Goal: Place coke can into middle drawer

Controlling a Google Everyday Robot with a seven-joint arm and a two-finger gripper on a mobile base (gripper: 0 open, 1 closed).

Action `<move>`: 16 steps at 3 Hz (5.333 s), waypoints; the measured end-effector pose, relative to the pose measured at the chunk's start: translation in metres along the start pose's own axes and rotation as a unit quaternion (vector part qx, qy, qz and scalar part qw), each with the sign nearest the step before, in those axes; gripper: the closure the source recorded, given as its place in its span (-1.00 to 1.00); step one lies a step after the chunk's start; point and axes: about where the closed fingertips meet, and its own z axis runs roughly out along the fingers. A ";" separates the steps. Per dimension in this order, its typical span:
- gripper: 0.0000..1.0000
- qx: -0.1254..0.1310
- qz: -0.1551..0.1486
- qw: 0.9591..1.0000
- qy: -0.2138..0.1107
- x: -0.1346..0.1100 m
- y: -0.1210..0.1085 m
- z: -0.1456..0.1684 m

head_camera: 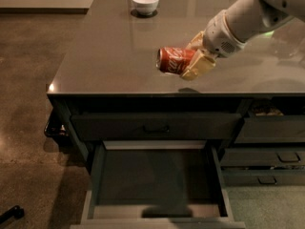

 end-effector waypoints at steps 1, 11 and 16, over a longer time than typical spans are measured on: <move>1.00 -0.005 0.018 1.000 -0.003 0.022 0.049 0.002; 1.00 -0.088 0.156 0.982 -0.056 0.240 0.258 0.367; 0.63 -0.078 0.184 0.978 -0.063 0.262 0.265 0.426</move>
Offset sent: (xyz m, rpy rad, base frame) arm -0.1107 -0.0132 -0.1457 0.0687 0.1372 -0.0013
